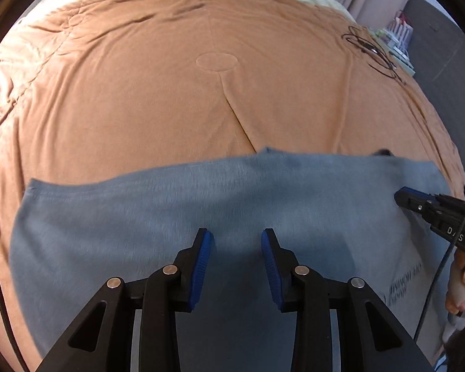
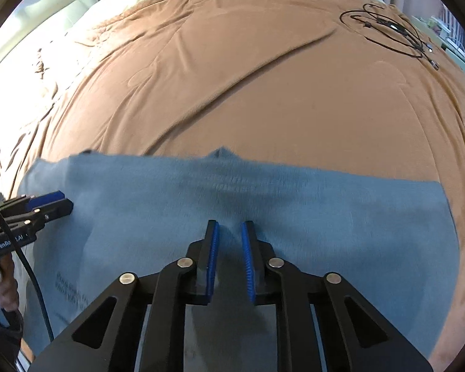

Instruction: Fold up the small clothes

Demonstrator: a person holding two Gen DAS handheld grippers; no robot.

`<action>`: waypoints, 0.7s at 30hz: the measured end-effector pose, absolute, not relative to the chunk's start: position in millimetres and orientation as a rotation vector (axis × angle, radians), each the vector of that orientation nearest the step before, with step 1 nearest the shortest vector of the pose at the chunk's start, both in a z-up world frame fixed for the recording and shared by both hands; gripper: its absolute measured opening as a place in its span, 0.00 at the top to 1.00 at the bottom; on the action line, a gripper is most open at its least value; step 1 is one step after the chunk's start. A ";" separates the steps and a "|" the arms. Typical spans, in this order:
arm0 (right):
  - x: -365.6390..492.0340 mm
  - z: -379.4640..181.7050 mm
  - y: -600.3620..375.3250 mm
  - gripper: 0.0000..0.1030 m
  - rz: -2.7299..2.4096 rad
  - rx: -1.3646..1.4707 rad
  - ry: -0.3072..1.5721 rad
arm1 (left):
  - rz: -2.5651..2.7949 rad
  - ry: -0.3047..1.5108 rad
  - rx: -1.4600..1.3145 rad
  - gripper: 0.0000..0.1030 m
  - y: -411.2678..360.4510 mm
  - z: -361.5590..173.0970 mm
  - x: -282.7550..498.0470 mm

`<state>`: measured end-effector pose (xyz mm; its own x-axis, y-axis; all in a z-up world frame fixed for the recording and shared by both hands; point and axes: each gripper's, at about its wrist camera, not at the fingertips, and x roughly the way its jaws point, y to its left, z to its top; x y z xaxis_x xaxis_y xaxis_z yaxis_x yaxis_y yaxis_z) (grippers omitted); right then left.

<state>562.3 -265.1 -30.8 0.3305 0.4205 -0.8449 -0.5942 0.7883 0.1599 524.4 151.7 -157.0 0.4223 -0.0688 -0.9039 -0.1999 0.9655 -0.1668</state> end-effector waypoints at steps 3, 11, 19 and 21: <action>575.4 -32.6 -257.5 0.93 0.654 -0.179 1.039 | 0.092 1.126 -0.263 0.66 151.9 -158.5 535.6; 580.3 -34.3 -241.6 0.94 0.629 -0.158 1.028 | 0.136 1.097 -0.305 0.66 157.5 -160.3 557.0; 579.7 -32.4 -230.8 0.94 0.588 -0.205 1.008 | 0.158 1.106 -0.309 0.66 156.5 -157.2 564.6; 575.4 -26.7 -231.9 0.94 0.595 -0.217 1.011 | 0.154 1.101 -0.296 0.66 157.1 -149.5 558.3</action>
